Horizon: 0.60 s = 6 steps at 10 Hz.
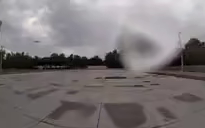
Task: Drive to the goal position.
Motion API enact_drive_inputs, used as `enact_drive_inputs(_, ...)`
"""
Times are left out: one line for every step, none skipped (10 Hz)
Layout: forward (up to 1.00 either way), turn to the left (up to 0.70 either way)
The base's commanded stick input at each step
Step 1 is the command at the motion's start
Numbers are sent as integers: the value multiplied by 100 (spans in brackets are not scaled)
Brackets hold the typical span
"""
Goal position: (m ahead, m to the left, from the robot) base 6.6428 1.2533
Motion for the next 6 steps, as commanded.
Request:
enact_drive_inputs(70,0)
enact_drive_inputs(70,0)
enact_drive_inputs(70,0)
enact_drive_inputs(70,0)
enact_drive_inputs(70,0)
enact_drive_inputs(70,0)
